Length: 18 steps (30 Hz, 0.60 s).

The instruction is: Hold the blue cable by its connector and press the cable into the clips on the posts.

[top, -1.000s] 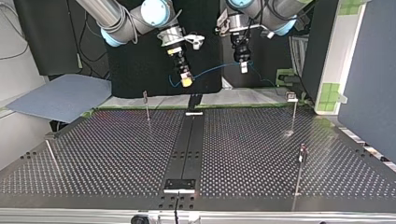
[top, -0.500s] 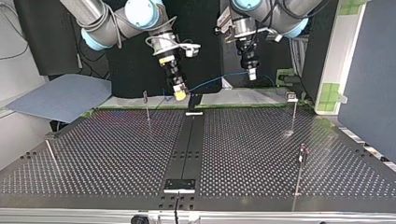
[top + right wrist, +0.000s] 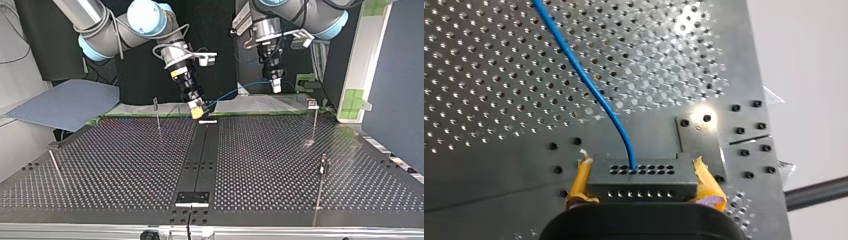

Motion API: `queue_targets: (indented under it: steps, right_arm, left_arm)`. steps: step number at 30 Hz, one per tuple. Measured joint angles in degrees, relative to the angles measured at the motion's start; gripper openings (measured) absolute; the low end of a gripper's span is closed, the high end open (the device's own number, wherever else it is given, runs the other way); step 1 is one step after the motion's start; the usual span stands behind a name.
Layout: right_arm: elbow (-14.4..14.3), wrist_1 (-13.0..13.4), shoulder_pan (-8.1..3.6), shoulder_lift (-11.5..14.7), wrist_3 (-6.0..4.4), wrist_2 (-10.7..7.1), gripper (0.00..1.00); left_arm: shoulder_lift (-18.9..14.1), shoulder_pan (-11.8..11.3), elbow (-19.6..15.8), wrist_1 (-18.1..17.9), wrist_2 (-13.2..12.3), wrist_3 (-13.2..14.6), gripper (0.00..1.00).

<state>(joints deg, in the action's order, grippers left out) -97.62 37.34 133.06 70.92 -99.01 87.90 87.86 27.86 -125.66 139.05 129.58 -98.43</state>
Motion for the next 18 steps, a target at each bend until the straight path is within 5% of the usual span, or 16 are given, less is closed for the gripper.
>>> queue_targets:
  steps: [9, 18]
  right_arm:
    - [3.1, 0.1, 0.86, -4.1, 0.27, -0.40, 0.00]
    - [6.9, -1.5, 2.00, -4.7, 0.81, -1.82, 0.00]
  left_arm:
    - [-3.5, -0.6, 3.4, 4.9, -0.1, -0.2, 0.00]
    - [-3.7, -2.3, 6.6, 7.9, 0.7, -0.4, 0.00]
